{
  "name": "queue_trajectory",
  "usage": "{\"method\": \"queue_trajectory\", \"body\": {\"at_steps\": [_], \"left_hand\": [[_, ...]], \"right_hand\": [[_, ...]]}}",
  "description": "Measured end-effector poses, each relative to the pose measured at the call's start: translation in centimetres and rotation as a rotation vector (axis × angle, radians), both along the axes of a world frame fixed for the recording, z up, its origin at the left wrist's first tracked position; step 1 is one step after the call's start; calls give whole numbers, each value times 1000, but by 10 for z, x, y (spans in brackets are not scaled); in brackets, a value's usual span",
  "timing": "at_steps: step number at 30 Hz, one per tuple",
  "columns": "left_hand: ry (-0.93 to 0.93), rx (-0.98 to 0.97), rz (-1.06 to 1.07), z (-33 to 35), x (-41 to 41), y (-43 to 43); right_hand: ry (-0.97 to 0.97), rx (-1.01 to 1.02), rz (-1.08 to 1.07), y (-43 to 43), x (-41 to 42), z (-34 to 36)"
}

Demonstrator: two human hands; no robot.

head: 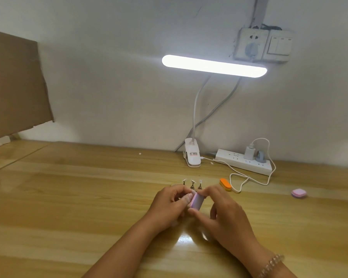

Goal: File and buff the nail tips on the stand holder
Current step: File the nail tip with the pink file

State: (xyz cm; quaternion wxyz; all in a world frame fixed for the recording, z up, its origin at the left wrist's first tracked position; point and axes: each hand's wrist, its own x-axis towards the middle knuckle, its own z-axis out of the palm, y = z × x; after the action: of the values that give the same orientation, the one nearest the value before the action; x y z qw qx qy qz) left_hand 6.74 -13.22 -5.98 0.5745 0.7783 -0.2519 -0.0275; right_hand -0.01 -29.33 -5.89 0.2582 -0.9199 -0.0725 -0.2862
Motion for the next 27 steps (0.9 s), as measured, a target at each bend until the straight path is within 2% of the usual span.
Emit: {"method": "queue_trajectory", "body": {"at_steps": [3,6,8,10,12,14,20,22,25,27], "left_hand": [[14,-3,-7,-1,-1,0],[12,-2,-6,-1,0,0],[11,-1,4,-1,2,0],[7,4,6,-2,2,-1],[10,-1,-6,-3,2,-1],[10,-15,-11,-3,2,-1],[1,-33,4,-3,3,-2],[1,-44,7,-2,3,-2],[-5,-48,7,-2,2,-3],[-3,-48,1,-2,3,-3]], "right_hand": [[-37,101,-92,-6,3,2],[-16,-2,-19,-2,1,-1],[4,30,0,0,1,0],[-29,95,-73,-3,3,2],[-52,32,-86,-4,2,2],[-17,-68,-4,0,-3,1],[4,-98,22,4,-3,2],[-5,-57,29,5,-5,2],[-40,112,-65,-1,0,4],[-26,133,-99,-3,2,3]]}}
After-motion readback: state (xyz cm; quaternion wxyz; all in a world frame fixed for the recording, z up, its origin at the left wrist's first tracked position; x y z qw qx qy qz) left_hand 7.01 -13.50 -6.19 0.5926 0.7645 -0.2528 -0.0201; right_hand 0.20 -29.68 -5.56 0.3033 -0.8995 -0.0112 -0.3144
